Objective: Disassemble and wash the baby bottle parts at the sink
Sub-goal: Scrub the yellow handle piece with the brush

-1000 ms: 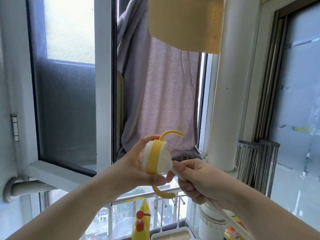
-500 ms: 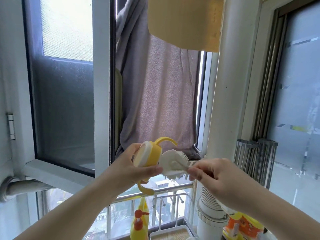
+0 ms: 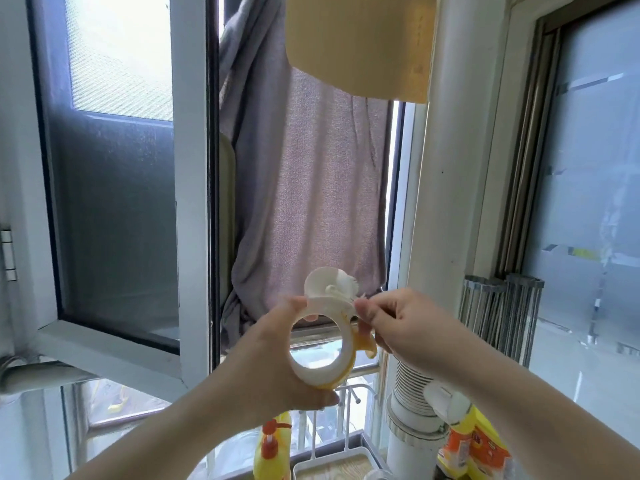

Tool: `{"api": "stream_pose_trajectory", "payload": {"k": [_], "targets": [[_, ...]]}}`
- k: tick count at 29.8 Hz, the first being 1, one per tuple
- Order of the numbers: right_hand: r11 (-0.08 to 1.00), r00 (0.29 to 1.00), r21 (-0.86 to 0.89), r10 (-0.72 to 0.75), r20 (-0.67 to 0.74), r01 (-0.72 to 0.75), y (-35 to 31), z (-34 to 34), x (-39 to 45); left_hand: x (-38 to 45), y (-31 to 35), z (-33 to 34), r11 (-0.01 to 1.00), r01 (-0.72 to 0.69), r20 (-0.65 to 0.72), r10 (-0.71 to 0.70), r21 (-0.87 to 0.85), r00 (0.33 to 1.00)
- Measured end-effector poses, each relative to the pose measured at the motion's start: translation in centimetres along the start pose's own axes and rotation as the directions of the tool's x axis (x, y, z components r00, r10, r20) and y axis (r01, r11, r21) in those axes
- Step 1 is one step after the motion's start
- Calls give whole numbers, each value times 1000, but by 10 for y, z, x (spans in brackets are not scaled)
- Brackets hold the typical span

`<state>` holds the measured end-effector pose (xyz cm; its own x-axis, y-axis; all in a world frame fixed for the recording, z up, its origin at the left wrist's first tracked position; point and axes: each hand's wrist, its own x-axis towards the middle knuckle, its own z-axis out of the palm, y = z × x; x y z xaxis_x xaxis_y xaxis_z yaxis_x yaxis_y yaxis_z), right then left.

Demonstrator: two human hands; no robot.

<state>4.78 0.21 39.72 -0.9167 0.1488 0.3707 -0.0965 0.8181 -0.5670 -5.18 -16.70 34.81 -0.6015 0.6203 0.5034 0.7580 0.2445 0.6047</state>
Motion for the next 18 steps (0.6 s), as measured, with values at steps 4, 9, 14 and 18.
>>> {"api": "stream_pose_trajectory", "payload": {"k": [4, 9, 14, 18], "targets": [[997, 985, 14, 73, 157, -76, -2, -9, -7, 1, -8, -10, 999, -18, -90, 21, 38, 996], [990, 996, 109, 87, 25, -90, 5, 2, 1, 2, -4, -5, 995, -74, -58, 78, 70, 995], [997, 993, 42, 67, 99, -71, 13, -2, -8, 3, -9, -8, 993, -35, -85, 45, 116, 995], [997, 999, 66, 43, -16, -42, 18, 6, -8, 2, -6, 4, 999, 26, -79, -22, 48, 997]]}}
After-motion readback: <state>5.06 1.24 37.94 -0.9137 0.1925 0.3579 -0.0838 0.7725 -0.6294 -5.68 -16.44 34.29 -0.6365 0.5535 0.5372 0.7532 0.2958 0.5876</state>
